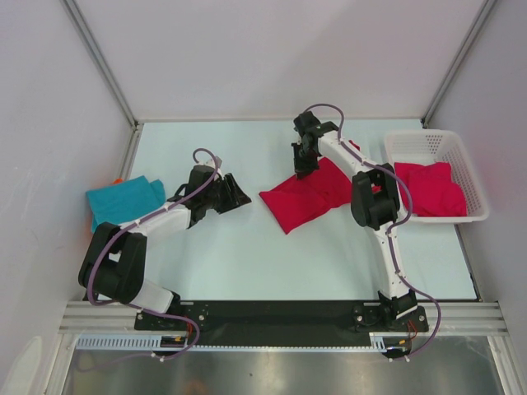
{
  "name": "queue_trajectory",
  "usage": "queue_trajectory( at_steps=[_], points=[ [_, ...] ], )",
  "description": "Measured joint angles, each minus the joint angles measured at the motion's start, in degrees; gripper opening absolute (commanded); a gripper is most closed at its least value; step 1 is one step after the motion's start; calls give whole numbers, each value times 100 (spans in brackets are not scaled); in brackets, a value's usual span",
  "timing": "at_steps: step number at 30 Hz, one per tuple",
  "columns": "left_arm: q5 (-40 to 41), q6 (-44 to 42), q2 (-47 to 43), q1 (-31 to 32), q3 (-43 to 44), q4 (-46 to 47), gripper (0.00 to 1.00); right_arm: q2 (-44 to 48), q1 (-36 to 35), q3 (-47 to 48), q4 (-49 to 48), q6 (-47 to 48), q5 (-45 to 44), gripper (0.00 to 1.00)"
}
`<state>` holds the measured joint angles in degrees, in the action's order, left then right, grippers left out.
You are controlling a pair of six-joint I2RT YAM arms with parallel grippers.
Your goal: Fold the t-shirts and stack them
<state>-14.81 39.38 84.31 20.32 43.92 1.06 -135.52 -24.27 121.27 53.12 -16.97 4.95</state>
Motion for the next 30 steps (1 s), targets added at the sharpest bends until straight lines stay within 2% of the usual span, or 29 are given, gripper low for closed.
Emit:
queue_trajectory(
  at_steps=[28,30],
  points=[
    [-37,-2,0,-17,0,-13,55,216,9,35,-83,-98,-866,0],
    [-39,-4,0,-17,0,-15,55,212,31,70,-90,-98,-861,15]
  ],
)
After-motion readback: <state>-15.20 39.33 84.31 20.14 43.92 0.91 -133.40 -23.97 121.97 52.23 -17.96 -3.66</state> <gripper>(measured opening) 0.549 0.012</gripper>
